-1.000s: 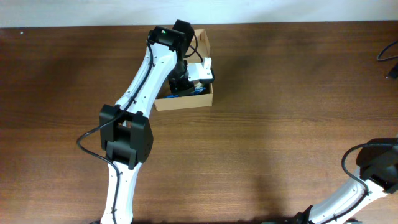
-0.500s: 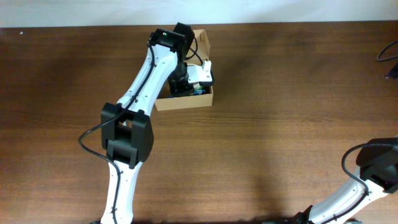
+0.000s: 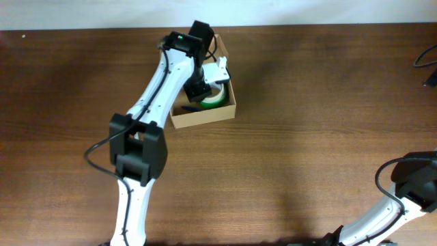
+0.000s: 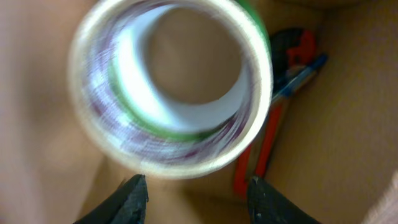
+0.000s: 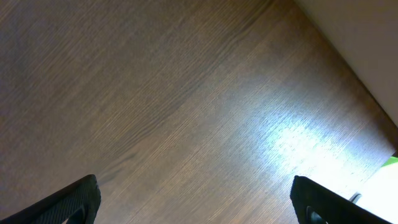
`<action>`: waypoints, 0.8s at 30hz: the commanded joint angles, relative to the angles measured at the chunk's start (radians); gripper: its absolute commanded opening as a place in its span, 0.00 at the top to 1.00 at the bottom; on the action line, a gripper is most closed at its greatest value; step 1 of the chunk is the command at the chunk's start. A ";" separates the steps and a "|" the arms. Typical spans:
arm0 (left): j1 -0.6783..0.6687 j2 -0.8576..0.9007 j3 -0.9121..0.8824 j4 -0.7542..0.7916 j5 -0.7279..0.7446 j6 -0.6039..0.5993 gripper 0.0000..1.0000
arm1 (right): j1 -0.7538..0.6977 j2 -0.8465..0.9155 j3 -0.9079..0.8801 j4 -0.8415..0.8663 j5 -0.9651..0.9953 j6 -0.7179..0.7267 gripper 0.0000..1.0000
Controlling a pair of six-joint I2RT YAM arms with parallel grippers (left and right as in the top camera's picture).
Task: Pack container
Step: 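Withdraw the left gripper and move it to the black Sharpie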
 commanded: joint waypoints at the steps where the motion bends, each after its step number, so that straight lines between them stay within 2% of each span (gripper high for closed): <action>1: 0.032 -0.222 0.009 0.028 -0.045 -0.154 0.49 | 0.002 -0.010 -0.001 0.001 0.012 0.000 0.01; 4: 0.059 -0.351 0.009 0.082 -0.150 -0.315 0.49 | 0.002 -0.010 -0.001 0.001 0.012 0.000 0.01; 7: 0.087 -0.464 0.009 0.126 -0.274 -0.546 0.49 | 0.002 -0.010 -0.001 0.001 0.012 0.000 0.01; 9: 0.113 -0.529 0.009 0.113 -0.278 -0.668 0.49 | 0.002 -0.010 -0.001 0.001 0.012 0.000 0.01; 16: 0.211 -0.627 0.005 0.004 -0.266 -0.808 0.50 | 0.002 -0.010 -0.001 0.001 0.012 0.000 0.01; 18: 0.236 -0.626 -0.021 -0.050 -0.239 -0.852 0.56 | 0.002 -0.010 -0.001 0.001 0.012 0.000 0.01; 21: 0.272 -0.626 -0.143 -0.101 -0.237 -0.937 0.57 | 0.002 -0.010 -0.001 0.001 0.012 0.000 0.01; 24: 0.302 -0.626 -0.327 -0.080 -0.211 -0.994 0.57 | 0.002 -0.010 -0.001 0.001 0.012 0.000 0.01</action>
